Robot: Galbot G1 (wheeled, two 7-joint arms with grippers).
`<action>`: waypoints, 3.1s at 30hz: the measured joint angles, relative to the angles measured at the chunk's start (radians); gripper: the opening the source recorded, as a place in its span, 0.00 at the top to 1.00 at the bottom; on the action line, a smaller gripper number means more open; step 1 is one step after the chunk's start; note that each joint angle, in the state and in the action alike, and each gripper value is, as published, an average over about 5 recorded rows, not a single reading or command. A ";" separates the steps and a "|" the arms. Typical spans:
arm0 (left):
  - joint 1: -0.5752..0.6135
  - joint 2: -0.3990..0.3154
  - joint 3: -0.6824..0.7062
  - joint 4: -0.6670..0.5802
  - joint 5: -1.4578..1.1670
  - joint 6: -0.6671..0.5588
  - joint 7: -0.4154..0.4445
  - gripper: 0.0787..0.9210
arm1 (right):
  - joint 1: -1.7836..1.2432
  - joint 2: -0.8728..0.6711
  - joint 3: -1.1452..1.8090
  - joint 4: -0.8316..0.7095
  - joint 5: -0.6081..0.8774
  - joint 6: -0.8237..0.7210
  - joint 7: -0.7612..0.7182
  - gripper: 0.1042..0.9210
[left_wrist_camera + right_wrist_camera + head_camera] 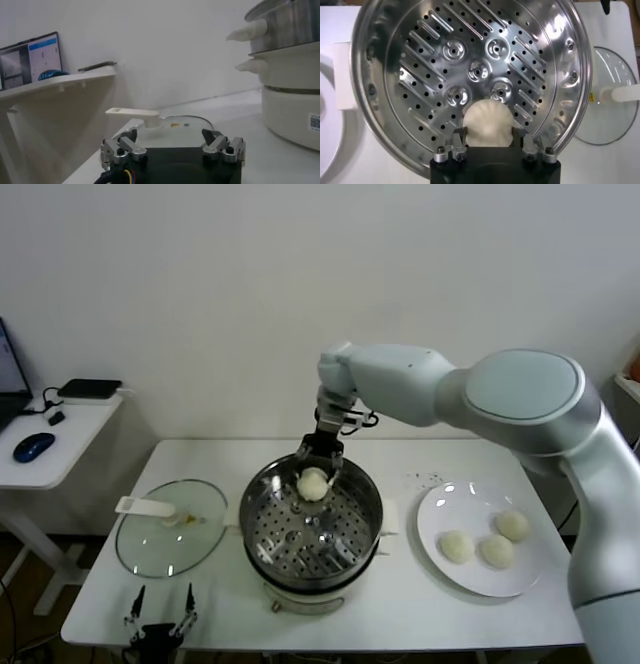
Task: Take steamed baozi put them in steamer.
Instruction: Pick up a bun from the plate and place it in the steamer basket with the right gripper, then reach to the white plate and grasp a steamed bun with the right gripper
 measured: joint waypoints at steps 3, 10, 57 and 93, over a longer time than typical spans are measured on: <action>0.000 0.000 -0.002 -0.001 0.000 -0.001 0.000 0.12 | 0.000 0.003 -0.002 -0.008 0.001 0.000 0.000 0.26; 0.005 0.000 -0.001 -0.010 0.002 -0.001 0.000 0.12 | 0.025 -0.004 -0.016 -0.001 0.033 0.000 0.000 0.12; 0.003 0.000 0.010 0.010 0.021 -0.002 0.000 0.12 | 0.347 -0.730 -0.420 0.775 0.393 -1.086 0.208 0.12; -0.005 0.000 -0.011 0.034 0.025 -0.003 0.000 0.12 | -0.066 -0.718 -0.141 0.546 0.230 -1.152 0.244 0.12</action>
